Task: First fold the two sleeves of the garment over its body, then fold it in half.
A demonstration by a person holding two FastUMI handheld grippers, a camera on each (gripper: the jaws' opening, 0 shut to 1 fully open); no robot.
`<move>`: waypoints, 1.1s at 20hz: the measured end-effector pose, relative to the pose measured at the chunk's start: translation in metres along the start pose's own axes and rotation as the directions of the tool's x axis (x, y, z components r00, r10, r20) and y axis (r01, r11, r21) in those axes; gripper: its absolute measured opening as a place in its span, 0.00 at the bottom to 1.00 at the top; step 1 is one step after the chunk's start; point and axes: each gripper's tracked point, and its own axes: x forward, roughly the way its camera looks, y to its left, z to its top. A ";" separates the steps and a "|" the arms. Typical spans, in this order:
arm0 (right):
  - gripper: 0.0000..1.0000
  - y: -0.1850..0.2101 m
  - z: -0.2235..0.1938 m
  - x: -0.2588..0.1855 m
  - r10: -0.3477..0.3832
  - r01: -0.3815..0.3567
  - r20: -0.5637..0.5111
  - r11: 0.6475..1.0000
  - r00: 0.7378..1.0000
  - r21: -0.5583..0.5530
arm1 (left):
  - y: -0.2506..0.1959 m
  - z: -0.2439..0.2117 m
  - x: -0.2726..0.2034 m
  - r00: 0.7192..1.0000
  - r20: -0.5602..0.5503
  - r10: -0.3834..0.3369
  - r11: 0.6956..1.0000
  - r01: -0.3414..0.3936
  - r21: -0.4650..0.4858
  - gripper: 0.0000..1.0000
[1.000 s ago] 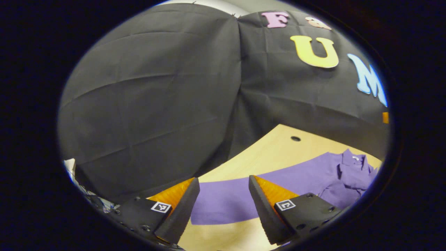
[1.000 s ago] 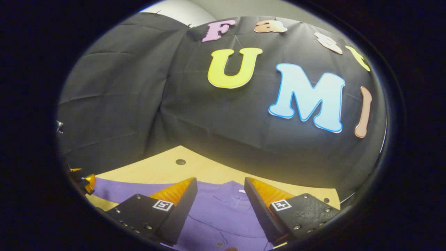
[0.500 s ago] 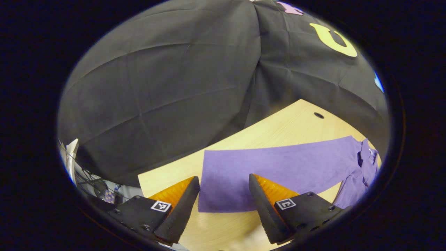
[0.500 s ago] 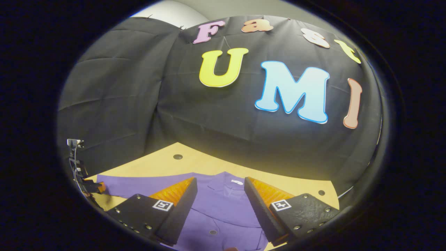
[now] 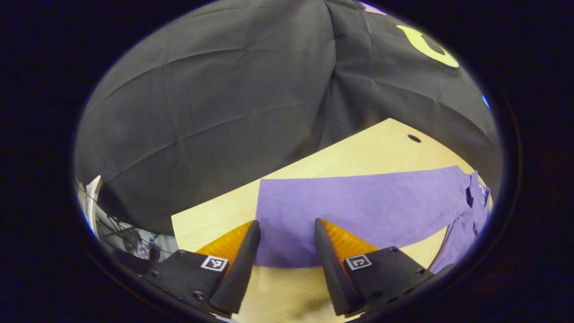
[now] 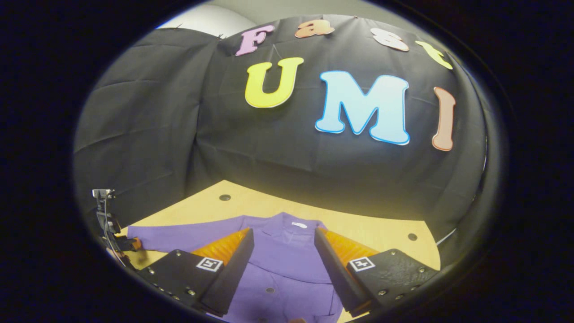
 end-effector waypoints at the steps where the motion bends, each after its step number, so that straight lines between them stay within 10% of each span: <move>1: 0.87 -0.002 -0.003 -0.001 -0.001 0.001 -0.004 1.000 1.000 0.005 | -0.007 0.002 0.000 1.000 0.009 -0.017 1.000 0.016 0.012 0.77; 4: 0.87 -0.008 -0.009 -0.004 -0.006 0.006 -0.015 1.000 1.000 0.031 | -0.013 0.002 0.003 0.998 0.009 -0.058 0.998 0.058 0.031 0.55; 6: 0.87 -0.012 -0.012 -0.007 -0.011 0.012 -0.019 0.999 1.000 0.048 | -0.019 0.005 0.002 0.998 0.025 -0.064 0.998 0.064 -0.018 0.16; 22: 0.87 -0.071 -0.034 -0.021 -0.091 0.095 -0.038 0.989 0.995 0.114 | -0.073 0.085 -0.043 0.979 0.106 -0.172 0.984 0.176 -0.027 0.07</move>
